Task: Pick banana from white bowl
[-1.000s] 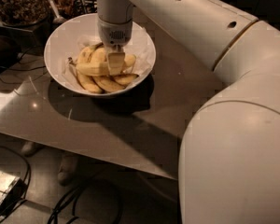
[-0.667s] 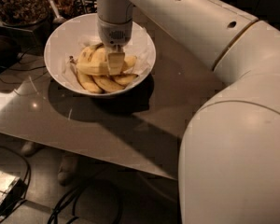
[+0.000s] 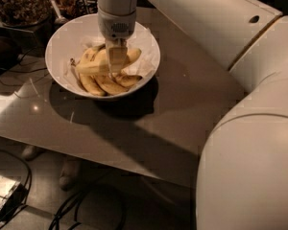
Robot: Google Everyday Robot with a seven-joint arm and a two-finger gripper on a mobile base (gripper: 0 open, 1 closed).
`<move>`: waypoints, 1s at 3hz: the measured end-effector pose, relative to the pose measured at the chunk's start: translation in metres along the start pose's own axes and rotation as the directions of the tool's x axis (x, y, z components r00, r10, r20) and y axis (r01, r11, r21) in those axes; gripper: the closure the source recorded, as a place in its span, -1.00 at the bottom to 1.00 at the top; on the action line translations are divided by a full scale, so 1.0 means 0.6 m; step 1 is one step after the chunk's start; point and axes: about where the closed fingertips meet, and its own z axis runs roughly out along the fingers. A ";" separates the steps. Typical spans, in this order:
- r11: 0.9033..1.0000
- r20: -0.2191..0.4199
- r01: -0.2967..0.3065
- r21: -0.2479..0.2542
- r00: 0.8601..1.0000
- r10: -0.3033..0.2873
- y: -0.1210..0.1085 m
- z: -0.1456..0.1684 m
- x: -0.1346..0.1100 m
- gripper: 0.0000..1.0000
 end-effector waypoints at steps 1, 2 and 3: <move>1.000 0.021 0.014 0.019 1.000 -0.014 0.008 -0.032 -0.008 1.00; 0.999 0.080 0.029 0.045 0.996 -0.032 0.019 -0.061 -0.011 1.00; 0.996 0.156 0.037 0.077 0.987 -0.049 0.037 -0.089 -0.010 1.00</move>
Offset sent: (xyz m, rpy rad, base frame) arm -0.0379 -0.0155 0.0555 0.1433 -0.0215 0.0654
